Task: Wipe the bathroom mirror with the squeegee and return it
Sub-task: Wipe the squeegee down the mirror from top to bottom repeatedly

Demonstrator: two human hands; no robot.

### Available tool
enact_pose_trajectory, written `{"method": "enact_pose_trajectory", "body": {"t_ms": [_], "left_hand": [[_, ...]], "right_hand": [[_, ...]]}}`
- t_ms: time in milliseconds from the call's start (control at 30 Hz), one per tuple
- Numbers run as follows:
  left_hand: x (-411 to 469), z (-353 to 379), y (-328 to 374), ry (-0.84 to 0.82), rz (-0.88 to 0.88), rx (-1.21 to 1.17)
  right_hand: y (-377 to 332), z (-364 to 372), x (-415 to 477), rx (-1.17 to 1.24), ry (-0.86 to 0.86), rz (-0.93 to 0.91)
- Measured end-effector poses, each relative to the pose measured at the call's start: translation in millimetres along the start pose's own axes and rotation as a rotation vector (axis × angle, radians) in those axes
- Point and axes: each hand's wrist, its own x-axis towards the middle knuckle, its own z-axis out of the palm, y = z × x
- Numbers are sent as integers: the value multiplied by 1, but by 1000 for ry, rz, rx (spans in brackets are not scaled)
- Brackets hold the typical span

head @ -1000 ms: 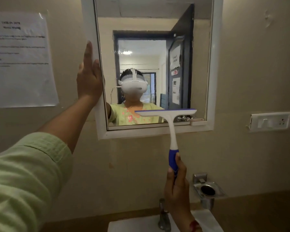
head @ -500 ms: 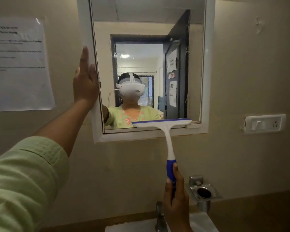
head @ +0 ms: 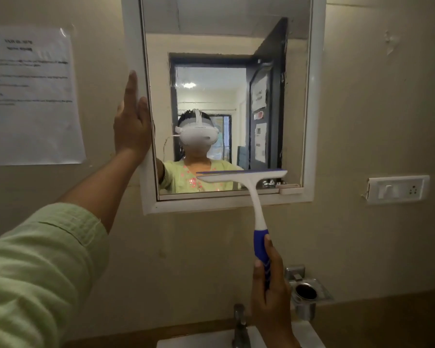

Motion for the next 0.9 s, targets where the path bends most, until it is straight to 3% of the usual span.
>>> {"method": "enact_pose_trajectory", "body": {"t_ms": [367, 900], "left_hand": [[-1, -1, -2, 11, -20, -6], [-2, 0, 0, 1, -32, -7]], "right_hand": [[-47, -12, 117, 44, 82, -258], [-118, -19, 316, 115, 220, -414]]}}
